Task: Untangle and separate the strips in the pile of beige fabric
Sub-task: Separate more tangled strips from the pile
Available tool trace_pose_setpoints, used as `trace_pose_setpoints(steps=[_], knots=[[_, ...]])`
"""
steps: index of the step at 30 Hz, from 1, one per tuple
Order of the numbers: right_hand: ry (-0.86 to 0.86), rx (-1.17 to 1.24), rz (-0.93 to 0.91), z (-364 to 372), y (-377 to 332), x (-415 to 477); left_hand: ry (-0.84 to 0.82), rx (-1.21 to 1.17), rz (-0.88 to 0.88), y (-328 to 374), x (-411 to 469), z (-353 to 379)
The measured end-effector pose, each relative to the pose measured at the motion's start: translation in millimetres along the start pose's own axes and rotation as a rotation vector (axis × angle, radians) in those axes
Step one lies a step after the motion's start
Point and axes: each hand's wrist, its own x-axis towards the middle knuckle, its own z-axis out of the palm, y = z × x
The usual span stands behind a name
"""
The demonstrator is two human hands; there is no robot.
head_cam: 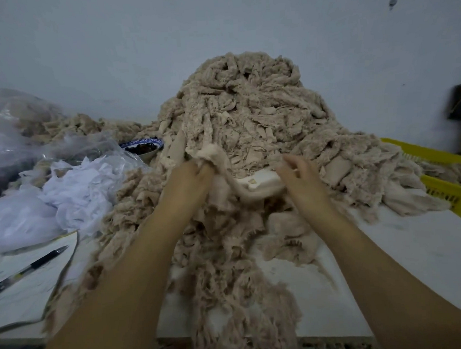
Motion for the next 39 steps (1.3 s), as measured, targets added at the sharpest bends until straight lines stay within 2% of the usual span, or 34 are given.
trace_pose_setpoints(steps=[2, 4, 5, 7, 9, 11, 12, 15, 18, 20, 26, 28, 29, 30, 32, 33, 35, 37, 39], knots=[[-0.128, 0.010, -0.091, 17.5, -15.0, -6.5, -0.097, 0.070, 0.123, 10.5, -4.0, 14.0], [-0.280, 0.088, -0.070, 30.3, -25.1, -10.1, -0.150, 0.023, 0.214, 16.8, -5.6, 21.6], [-0.300, 0.100, -0.043, 32.3, -27.0, -10.0, -0.161, 0.004, 0.246, 17.1, -5.1, 22.1], [-0.261, 0.068, -0.002, 27.5, -24.5, -6.6, -0.185, 0.067, 0.266, 13.4, -0.8, 17.7], [-0.211, 0.117, 0.054, 16.9, -16.1, -3.1, -0.250, 0.278, 0.249, 2.6, 5.0, 9.7], [-0.111, 0.325, 0.113, 6.4, -10.0, 0.2, -0.299, 0.467, 0.194, -13.6, 11.2, 3.2], [-0.049, 0.462, 0.142, 2.0, -7.3, 2.5, -0.298, 0.474, 0.152, -22.4, 13.4, 0.9], [0.078, 0.807, 0.234, -9.2, -1.9, 8.0, -0.297, 0.184, 0.002, -41.7, 13.3, -5.7], [0.079, 1.081, 0.367, -15.1, 3.8, 9.3, -0.287, -0.342, -0.164, -47.4, 10.1, -10.2], [0.087, 1.189, 0.445, -16.5, 8.0, 9.0, -0.301, -0.529, -0.185, -44.9, 7.9, -12.4], [0.079, 1.113, 0.475, -14.5, 13.1, 5.5, -0.284, -0.762, -0.144, -40.2, 8.8, -16.0], [0.140, 0.969, 0.480, -17.1, 13.6, 7.6, -0.296, -0.785, -0.143, -38.7, 7.5, -16.0], [0.162, 0.757, 0.456, -16.7, 13.3, 8.0, -0.302, -0.793, -0.144, -37.7, 6.8, -14.5], [0.162, 0.412, 0.393, -15.6, 13.6, 7.0, -0.321, -0.797, -0.144, -35.1, 5.5, -11.9], [0.090, -0.219, 0.172, -3.9, 11.9, 1.3, -0.383, -0.725, -0.126, -26.4, 1.9, -2.0], [0.048, -0.355, 0.059, 5.6, 12.0, -1.4, -0.399, -0.607, -0.092, -20.9, -1.1, 5.2], [-0.061, -0.286, -0.067, 24.7, 1.4, -7.3, -0.404, -0.381, 0.010, -8.3, -7.9, 17.5], [-0.205, -0.135, -0.053, 37.7, -10.0, -9.0, -0.448, -0.342, 0.071, 1.9, -12.9, 25.4], [-0.255, -0.127, -0.017, 36.3, -14.2, -4.7, -0.474, -0.301, 0.121, 6.9, -13.4, 26.1]])
